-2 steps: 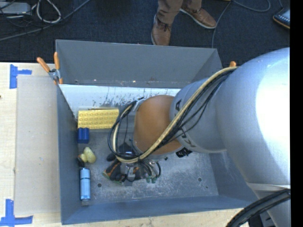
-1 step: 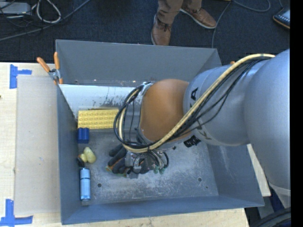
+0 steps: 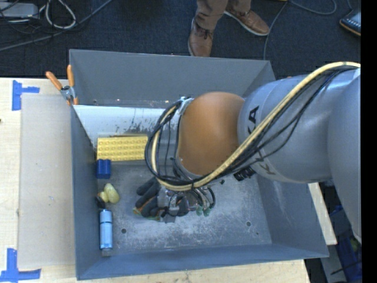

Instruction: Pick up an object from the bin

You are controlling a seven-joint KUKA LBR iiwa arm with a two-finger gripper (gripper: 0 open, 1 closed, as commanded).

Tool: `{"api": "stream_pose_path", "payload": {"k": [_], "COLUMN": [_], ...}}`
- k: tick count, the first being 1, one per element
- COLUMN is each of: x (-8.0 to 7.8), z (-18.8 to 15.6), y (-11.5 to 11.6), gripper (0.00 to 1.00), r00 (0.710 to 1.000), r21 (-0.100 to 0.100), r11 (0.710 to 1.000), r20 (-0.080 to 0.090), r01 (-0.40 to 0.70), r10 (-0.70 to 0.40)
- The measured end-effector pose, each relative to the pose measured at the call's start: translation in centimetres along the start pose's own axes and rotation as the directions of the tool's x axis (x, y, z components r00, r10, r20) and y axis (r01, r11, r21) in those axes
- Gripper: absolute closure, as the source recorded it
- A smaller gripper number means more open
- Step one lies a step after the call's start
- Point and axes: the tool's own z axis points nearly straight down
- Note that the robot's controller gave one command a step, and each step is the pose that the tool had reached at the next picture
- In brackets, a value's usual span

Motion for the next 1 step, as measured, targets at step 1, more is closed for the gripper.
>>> {"api": "stream_pose_path", "payload": {"k": [1], "x": [-0.25], "z": [-2.58], "y": [-0.09], "gripper": [1.00], "r00": [1.000], "r21": [0.003], "r11": [1.000], "r20": [-0.011], "r01": [-0.003], "r10": [0.003]}}
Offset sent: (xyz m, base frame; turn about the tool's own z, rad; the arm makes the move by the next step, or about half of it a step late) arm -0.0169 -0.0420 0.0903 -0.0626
